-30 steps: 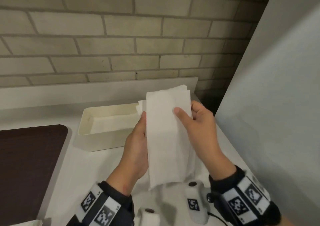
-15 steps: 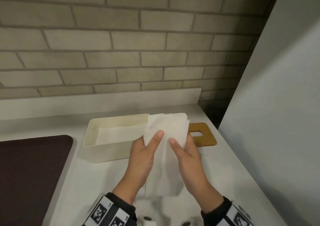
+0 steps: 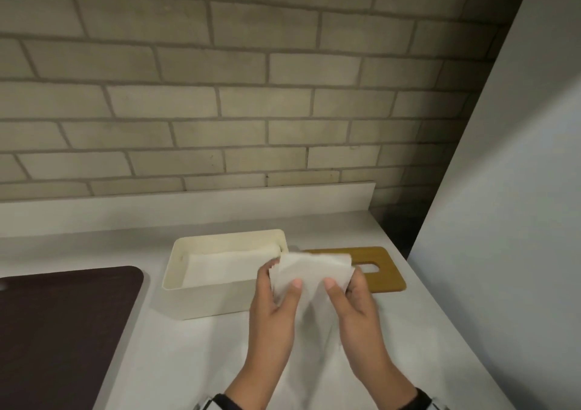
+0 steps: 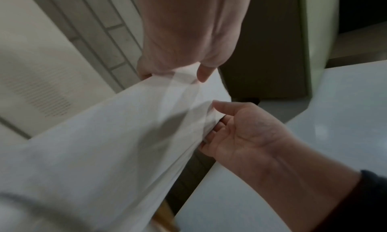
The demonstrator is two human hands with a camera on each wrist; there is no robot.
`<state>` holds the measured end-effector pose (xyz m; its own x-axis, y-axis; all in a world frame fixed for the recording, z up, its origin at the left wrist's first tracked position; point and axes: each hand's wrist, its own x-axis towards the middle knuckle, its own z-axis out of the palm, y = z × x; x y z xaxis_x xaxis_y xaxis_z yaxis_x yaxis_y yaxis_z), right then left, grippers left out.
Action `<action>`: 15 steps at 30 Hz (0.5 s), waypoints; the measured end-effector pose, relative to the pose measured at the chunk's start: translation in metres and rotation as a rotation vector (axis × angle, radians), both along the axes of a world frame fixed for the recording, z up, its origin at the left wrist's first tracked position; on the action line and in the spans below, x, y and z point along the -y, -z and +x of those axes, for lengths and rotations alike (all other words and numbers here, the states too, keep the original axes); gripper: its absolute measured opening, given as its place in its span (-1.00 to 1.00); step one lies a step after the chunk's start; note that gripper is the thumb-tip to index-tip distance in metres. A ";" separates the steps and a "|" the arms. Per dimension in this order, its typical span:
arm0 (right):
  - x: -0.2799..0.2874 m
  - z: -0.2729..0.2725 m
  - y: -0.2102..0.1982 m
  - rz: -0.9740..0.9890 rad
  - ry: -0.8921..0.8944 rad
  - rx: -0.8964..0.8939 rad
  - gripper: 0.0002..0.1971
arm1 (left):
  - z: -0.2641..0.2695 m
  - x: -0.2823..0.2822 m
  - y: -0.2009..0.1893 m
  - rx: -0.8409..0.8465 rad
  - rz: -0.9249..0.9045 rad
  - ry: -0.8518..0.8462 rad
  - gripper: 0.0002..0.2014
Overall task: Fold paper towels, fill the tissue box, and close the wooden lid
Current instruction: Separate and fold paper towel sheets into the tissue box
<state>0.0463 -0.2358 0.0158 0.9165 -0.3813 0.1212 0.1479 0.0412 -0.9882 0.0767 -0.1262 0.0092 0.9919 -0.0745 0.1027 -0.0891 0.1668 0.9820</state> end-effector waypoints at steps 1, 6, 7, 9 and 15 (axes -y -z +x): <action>-0.001 0.000 0.008 0.002 0.014 -0.038 -0.83 | -0.001 0.001 0.007 -0.045 0.020 0.015 -0.73; -0.004 0.001 0.013 -0.028 0.011 -0.055 -0.83 | 0.000 0.006 0.011 -0.064 0.041 -0.010 -0.69; -0.003 0.002 0.009 -0.019 0.003 -0.027 -0.81 | 0.001 0.006 0.007 -0.026 0.032 -0.010 -0.72; -0.001 0.003 0.003 0.005 -0.011 0.020 -0.77 | 0.004 0.005 0.000 0.034 0.021 -0.007 -0.80; -0.006 0.000 0.018 0.107 -0.006 -0.038 -0.71 | 0.000 0.002 0.015 -0.065 0.058 -0.042 -0.85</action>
<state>0.0463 -0.2295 -0.0022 0.9220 -0.3846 0.0456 0.1099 0.1470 -0.9830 0.0768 -0.1286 -0.0058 0.9987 -0.0364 0.0347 -0.0307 0.1070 0.9938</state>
